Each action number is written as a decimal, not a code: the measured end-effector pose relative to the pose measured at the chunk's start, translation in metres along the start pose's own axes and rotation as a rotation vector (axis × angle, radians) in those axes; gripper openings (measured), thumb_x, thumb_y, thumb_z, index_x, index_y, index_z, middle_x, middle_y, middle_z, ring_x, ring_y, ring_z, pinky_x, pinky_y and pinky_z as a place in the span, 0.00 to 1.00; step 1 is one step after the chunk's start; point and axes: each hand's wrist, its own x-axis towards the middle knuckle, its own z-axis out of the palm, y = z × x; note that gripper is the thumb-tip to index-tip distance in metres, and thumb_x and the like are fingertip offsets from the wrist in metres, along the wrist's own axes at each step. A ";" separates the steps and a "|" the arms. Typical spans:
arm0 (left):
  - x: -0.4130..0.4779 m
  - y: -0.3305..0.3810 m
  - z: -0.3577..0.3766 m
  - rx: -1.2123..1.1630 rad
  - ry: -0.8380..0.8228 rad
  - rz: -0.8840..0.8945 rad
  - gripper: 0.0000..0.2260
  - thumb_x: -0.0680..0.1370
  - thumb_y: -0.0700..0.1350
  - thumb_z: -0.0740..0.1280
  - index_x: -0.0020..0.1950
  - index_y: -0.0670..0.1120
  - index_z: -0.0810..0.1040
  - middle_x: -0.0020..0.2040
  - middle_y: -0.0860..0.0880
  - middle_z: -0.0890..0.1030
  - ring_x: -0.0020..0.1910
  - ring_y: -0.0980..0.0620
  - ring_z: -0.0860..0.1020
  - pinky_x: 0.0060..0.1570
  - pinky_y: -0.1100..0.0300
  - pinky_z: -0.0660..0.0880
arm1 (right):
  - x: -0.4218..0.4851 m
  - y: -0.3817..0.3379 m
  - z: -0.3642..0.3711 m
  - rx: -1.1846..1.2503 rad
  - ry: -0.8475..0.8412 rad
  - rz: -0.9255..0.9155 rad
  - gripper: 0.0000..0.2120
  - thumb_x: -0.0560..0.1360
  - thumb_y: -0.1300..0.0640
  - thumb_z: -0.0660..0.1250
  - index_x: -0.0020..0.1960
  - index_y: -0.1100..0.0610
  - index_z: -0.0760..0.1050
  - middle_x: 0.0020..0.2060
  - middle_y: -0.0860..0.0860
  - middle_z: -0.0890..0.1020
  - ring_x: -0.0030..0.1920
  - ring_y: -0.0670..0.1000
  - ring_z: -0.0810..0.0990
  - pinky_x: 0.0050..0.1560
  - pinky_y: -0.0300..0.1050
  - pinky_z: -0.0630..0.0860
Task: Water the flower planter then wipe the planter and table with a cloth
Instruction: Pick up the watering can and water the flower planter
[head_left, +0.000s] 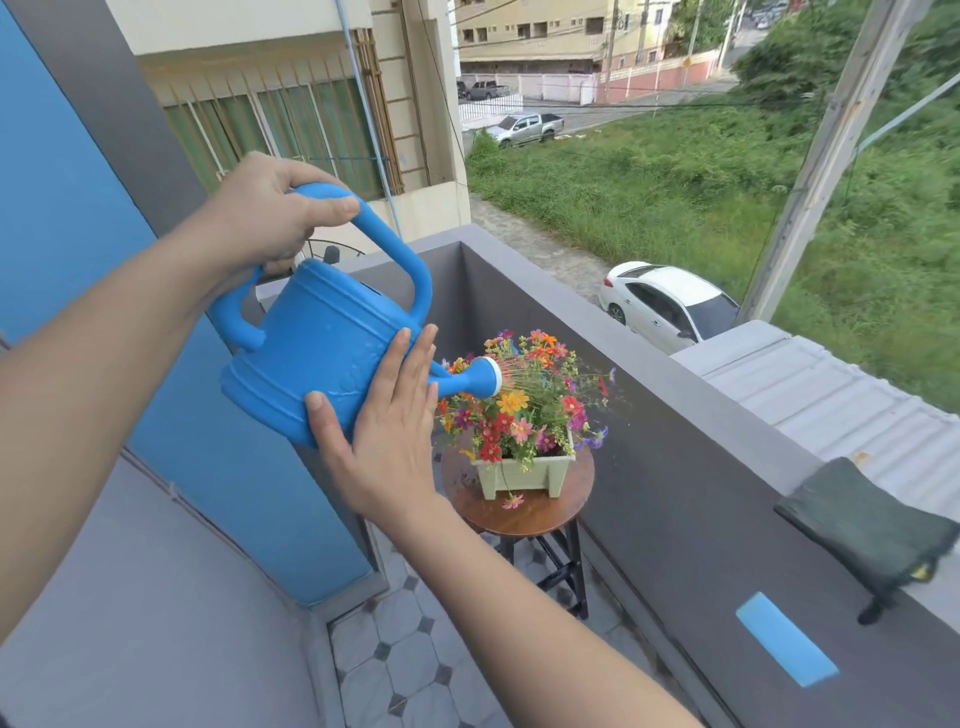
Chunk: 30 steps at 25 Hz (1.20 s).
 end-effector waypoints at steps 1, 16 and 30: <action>0.002 -0.003 -0.002 0.005 -0.001 -0.002 0.06 0.75 0.47 0.70 0.49 0.47 0.81 0.28 0.47 0.61 0.18 0.53 0.57 0.19 0.67 0.58 | 0.002 0.000 0.002 -0.004 -0.016 -0.002 0.43 0.76 0.38 0.55 0.73 0.54 0.27 0.72 0.51 0.27 0.75 0.50 0.30 0.71 0.50 0.33; 0.010 -0.008 -0.008 -0.054 -0.060 0.009 0.08 0.75 0.46 0.70 0.53 0.44 0.81 0.21 0.52 0.62 0.19 0.55 0.57 0.19 0.66 0.56 | 0.006 -0.007 0.007 -0.012 -0.055 0.004 0.43 0.78 0.43 0.58 0.71 0.56 0.26 0.70 0.52 0.25 0.76 0.54 0.34 0.73 0.53 0.37; 0.010 -0.001 -0.016 -0.012 -0.074 -0.036 0.08 0.75 0.45 0.70 0.52 0.44 0.81 0.23 0.51 0.60 0.20 0.54 0.56 0.19 0.65 0.55 | 0.006 -0.005 0.009 0.002 -0.112 -0.042 0.43 0.78 0.43 0.58 0.73 0.54 0.29 0.72 0.50 0.28 0.76 0.52 0.35 0.74 0.57 0.41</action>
